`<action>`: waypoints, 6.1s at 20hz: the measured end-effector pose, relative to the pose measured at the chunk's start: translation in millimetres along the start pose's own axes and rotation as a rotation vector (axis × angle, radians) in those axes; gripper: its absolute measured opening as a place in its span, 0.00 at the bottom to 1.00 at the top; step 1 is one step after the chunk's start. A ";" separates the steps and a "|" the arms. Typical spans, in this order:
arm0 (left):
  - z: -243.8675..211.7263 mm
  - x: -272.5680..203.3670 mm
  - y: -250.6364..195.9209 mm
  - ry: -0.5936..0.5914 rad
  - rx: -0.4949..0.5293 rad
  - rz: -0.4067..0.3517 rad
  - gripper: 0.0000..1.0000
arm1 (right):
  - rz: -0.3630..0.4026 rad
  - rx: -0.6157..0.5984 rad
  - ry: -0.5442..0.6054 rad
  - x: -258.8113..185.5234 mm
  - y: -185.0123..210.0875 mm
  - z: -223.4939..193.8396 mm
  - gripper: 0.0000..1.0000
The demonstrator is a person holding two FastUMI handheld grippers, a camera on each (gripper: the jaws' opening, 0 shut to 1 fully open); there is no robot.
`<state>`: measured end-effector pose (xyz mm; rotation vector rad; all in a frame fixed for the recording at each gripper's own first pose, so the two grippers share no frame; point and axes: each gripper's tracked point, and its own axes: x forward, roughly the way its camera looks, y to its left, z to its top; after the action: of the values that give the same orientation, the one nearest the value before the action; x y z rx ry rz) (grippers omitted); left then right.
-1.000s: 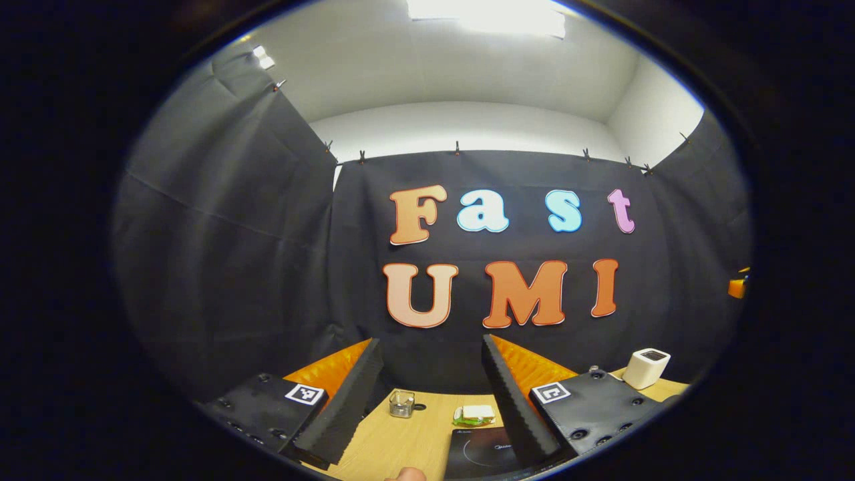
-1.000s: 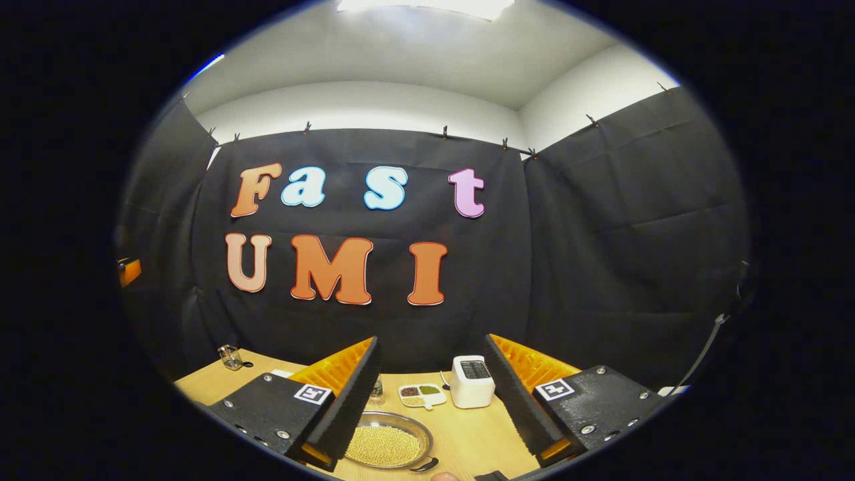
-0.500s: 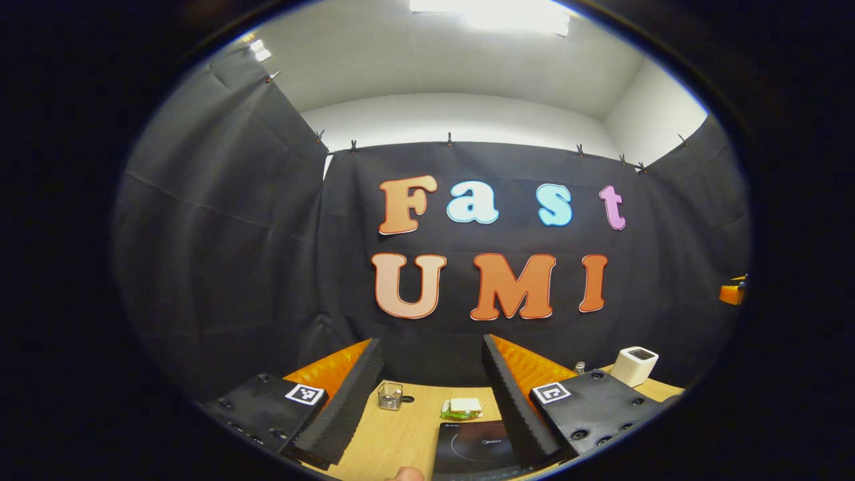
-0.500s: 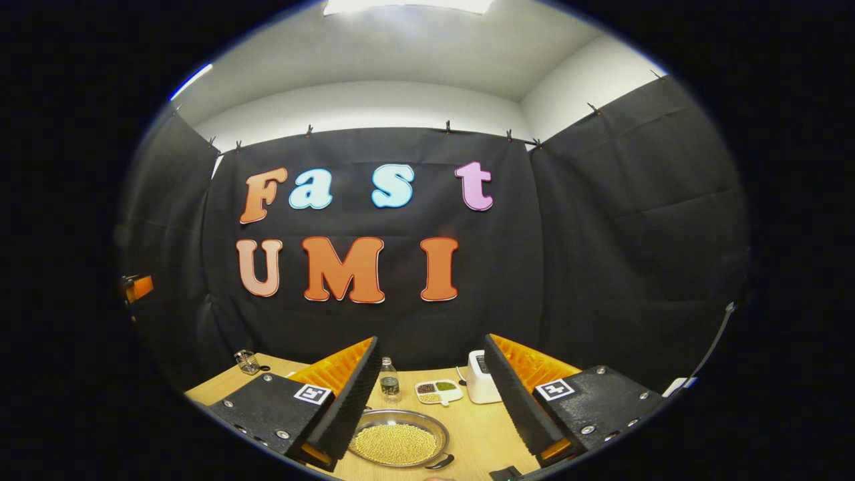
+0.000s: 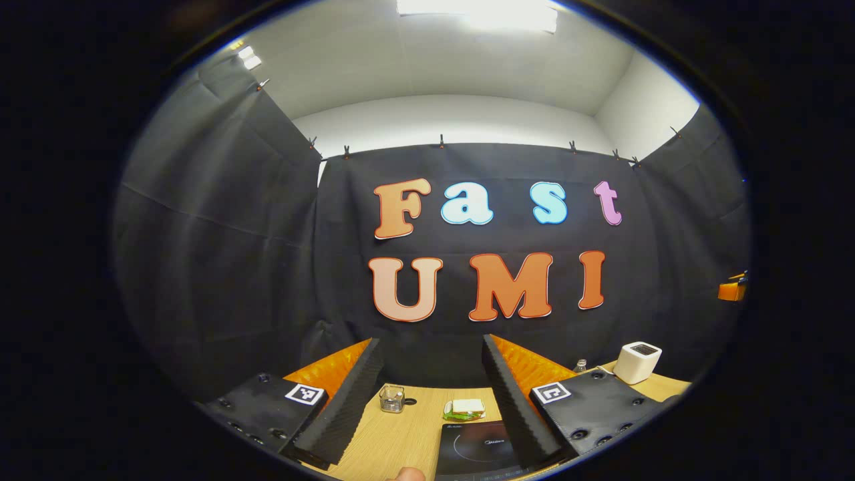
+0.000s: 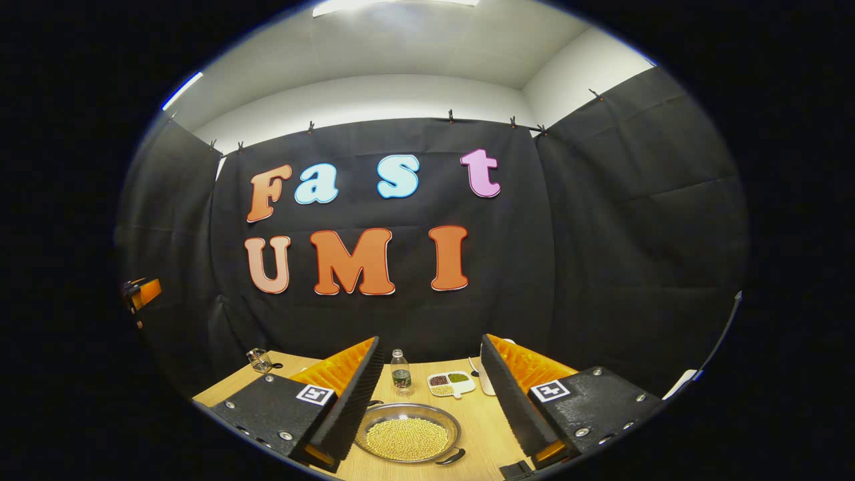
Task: First push the handle of the pot to place it horizontally, then grasp the pot with both hands and set it on the induction cooktop.
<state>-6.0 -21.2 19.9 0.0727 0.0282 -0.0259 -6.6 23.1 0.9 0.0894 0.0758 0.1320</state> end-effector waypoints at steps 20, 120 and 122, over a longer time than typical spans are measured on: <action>-0.9 -19.0 -17.1 -0.007 0.007 -0.039 0.98 | 0.108 -0.023 0.229 3.3 26.4 -107.1 0.06; -68.4 46.5 -36.9 0.113 0.023 -0.005 0.99 | -0.193 0.324 0.860 153.0 -94.9 -433.7 0.00; -69.3 47.7 -38.8 0.105 0.023 -0.002 0.98 | -0.198 0.329 0.861 157.3 -95.1 -434.8 0.00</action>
<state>38.7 -56.1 -53.4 0.0967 0.1331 -0.0242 125.7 -13.1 -450.8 0.3486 0.9648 -0.0496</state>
